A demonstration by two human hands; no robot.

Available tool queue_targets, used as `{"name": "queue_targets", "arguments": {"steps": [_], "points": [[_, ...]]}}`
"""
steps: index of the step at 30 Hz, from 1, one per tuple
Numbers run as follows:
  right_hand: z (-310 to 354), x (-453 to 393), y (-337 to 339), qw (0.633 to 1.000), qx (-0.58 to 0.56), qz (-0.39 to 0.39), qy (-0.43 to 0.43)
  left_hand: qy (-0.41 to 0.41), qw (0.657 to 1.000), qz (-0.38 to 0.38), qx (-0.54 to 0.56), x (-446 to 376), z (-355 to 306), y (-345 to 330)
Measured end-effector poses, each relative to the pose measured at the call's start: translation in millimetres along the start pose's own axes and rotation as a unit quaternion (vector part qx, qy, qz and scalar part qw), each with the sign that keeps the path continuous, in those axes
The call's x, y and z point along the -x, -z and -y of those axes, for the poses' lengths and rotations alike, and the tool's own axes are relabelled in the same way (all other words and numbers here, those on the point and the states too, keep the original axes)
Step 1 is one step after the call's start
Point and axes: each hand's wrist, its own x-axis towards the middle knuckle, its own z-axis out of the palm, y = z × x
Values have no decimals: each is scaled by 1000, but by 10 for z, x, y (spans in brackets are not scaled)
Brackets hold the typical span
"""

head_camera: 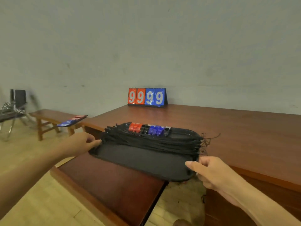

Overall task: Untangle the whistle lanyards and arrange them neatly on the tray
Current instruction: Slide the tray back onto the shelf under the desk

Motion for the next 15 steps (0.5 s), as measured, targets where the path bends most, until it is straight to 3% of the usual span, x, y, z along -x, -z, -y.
{"name": "queue_targets", "arguments": {"steps": [7,15], "points": [[-132,-47,-803,989,131,65,-24,28,999,25,8,328,789,-43],[-376,-285,-1324,979,185,88,-9,81,996,39,3,236,1254,-634]]}}
